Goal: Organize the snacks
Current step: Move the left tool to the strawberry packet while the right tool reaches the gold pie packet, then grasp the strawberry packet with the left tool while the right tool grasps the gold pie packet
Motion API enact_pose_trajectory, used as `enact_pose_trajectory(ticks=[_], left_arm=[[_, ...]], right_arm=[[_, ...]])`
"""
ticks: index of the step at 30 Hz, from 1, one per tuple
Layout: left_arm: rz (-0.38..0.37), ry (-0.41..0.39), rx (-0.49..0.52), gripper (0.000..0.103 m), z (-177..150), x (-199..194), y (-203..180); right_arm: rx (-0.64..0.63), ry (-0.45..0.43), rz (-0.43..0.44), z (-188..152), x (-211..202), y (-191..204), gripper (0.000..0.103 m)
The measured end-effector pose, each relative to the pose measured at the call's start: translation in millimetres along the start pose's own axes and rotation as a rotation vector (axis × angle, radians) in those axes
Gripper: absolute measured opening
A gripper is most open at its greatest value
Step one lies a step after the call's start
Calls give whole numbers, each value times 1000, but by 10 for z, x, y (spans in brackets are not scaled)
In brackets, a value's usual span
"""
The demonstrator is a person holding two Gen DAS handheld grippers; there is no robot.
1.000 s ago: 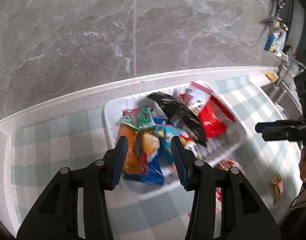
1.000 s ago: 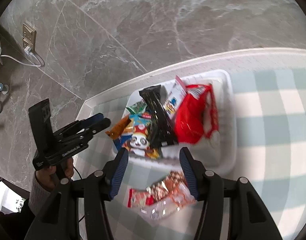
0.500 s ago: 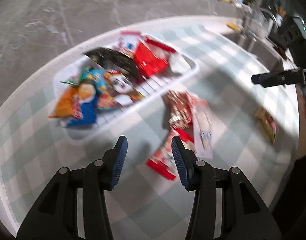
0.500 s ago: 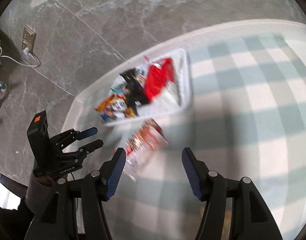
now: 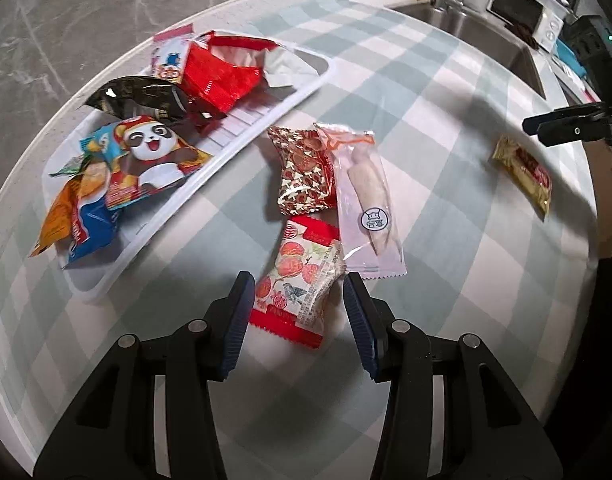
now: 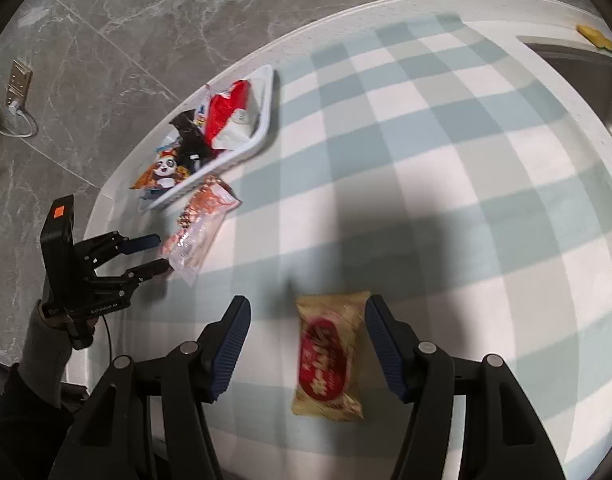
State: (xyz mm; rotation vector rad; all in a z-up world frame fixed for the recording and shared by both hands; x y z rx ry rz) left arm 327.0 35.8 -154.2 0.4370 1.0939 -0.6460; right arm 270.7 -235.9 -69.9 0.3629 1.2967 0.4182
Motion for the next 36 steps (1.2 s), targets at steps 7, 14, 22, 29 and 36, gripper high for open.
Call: enact_pose_trajectory(ticks=[7,14,22,29,36], left_arm=[[-8,21,47,47,72,163,-31],[-39,2,33,47,138,224,-54],[-40,-19,33,46,93,195,-65],[-33,-40,17,34,58,157,-102],[-41,-51,-21,32,26,123,-107]], right_arm=[[-18,1,-55,-139,-52,-42,65],[-33,13,-86,-245,-11,-13,65],[-91,56,-147,-345,146,48,66],[-178,73,-216,-380,260,99,66],[-224,64,-231,-361,243,72,34]])
Point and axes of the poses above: each gripper's, at about its wrist camera, not at the fingertips, and x roughly the way its jaws point, y to its left, z to its top, the point moved 10 cm from there along x, roughly the way its jaws point
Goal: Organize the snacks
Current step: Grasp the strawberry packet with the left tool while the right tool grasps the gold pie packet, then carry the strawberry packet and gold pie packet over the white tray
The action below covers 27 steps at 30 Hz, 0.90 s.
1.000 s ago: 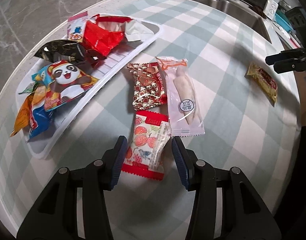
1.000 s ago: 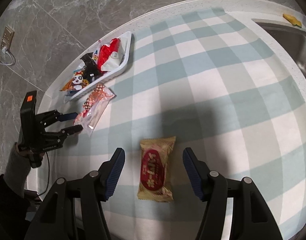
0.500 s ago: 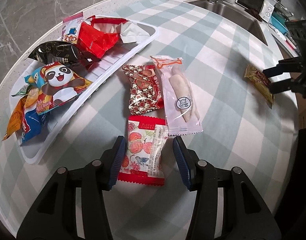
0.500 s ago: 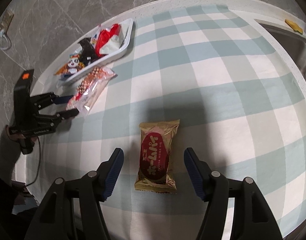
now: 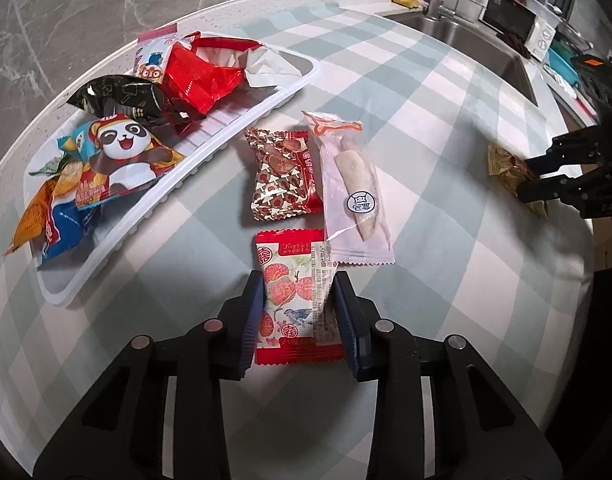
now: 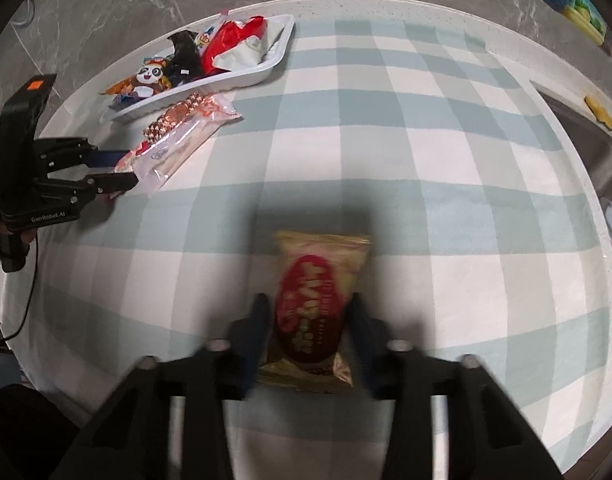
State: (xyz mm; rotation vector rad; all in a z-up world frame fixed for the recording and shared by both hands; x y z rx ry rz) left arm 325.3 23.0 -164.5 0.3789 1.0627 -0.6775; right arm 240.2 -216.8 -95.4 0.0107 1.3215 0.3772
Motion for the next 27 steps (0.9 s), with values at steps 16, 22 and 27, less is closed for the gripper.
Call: enact_pose_trajectory(ticks=[16,22,27], left_arm=[[-17,-40,-109,31,-128,-275,44],[-12,-77,-140,31,-34,-444,135],[-18,-116,-178,31,79,-601,225]], right_arm=[[190,-62,248,204,-179,36,34],[195,-75,294,330,-203,131,34],[183,-89,322,507,-216,210,34]])
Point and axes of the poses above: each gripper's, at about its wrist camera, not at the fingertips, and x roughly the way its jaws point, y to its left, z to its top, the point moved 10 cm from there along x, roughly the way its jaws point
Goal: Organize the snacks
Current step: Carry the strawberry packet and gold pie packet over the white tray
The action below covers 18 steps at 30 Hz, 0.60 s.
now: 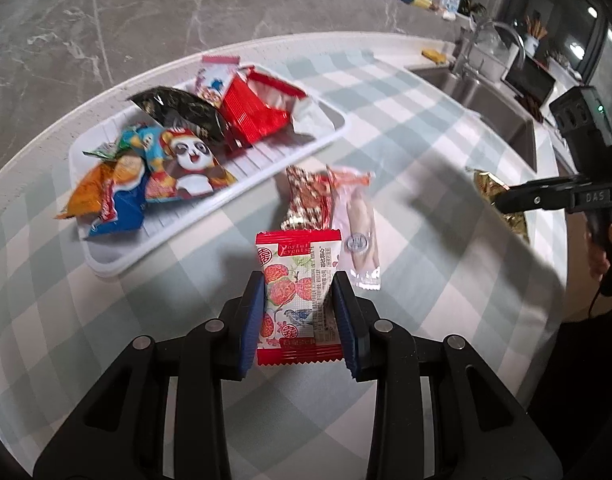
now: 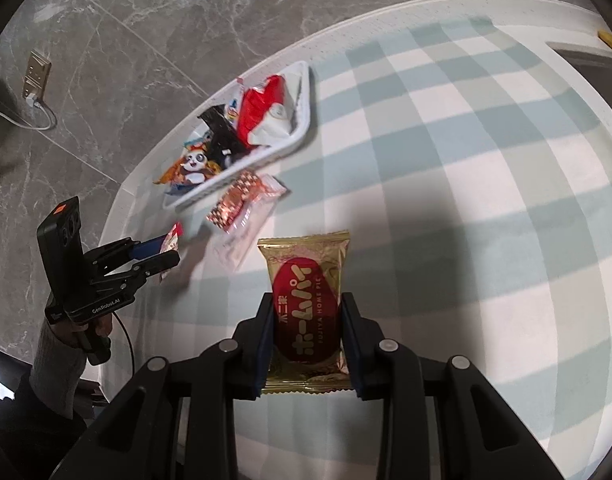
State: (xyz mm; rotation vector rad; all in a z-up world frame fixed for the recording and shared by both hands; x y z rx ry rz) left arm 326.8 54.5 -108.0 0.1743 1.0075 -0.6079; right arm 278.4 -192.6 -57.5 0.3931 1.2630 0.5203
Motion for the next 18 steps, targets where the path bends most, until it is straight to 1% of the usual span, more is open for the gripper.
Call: enact_pose_trajectory(ticks=[9,18], left_arm=[[26,-45,-38,31,230,-171,173],[54,-72,-85,31,451,-245,421]], right_arm=[[-27,-13,63,321,99,248,34],[-67,-21,106,715,244,504,34]])
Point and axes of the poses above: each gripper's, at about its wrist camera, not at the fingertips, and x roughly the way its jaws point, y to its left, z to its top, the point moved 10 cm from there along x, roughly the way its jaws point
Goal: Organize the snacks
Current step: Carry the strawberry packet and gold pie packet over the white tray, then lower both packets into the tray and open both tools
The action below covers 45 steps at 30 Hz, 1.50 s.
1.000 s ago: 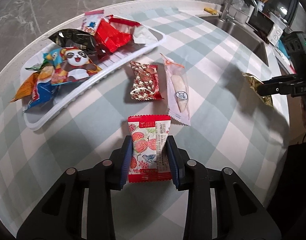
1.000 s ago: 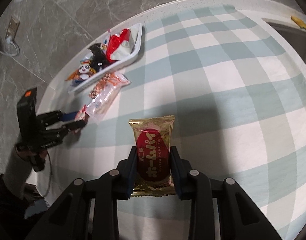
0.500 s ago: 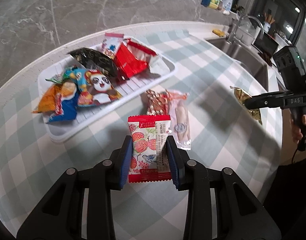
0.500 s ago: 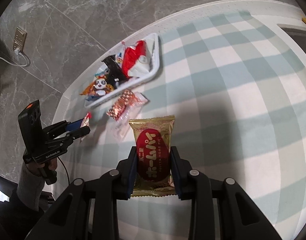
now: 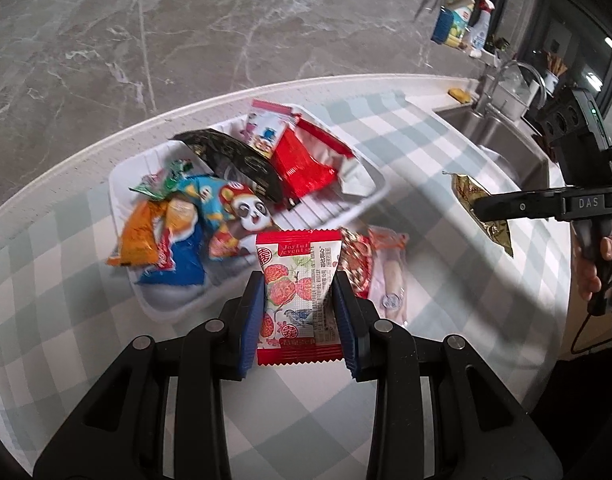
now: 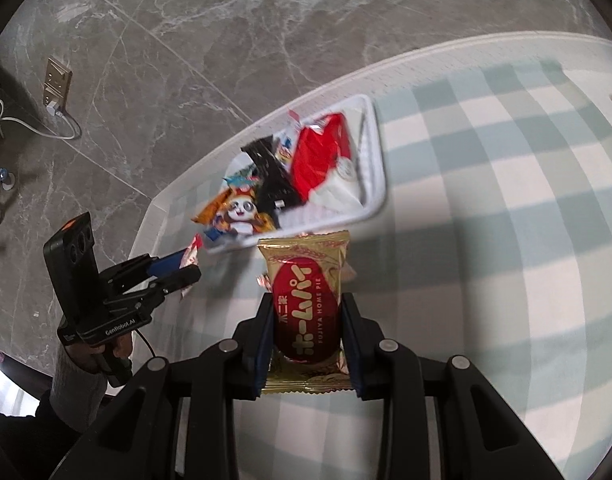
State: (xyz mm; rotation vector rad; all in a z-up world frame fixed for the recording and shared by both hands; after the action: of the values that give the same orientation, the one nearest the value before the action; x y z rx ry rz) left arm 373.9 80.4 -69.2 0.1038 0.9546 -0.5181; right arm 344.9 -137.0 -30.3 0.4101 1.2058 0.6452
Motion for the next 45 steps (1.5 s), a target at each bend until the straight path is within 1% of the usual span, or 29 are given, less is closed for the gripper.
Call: enact_pose_trajectory(ticks=[10,18,25,30,39,44,45], left_arm=[[35,-26,-70,31,248,27,303],[69,-39,-114,31,486,85,574],[89,-32,-137,31,696,248,747],[103,-21,-168,31,814,453,883],[147,-5,-215,33,922,770,1135],[163,8,-257,33,912,924,1238],[170,7,-263,33,910,945,1259]], right_arm=[[-46,7,33,491,309,250,34],[-106,19,30,852,584,441,34],[-141,30,20,1137,851,513,34],[-156,39,14,1304,1050,542,34],[-208,50,-35,1507,1341,595,34],[-244,56,-94,1569,1472,548,36],[-247,52,-101,1577,1479,537,37]])
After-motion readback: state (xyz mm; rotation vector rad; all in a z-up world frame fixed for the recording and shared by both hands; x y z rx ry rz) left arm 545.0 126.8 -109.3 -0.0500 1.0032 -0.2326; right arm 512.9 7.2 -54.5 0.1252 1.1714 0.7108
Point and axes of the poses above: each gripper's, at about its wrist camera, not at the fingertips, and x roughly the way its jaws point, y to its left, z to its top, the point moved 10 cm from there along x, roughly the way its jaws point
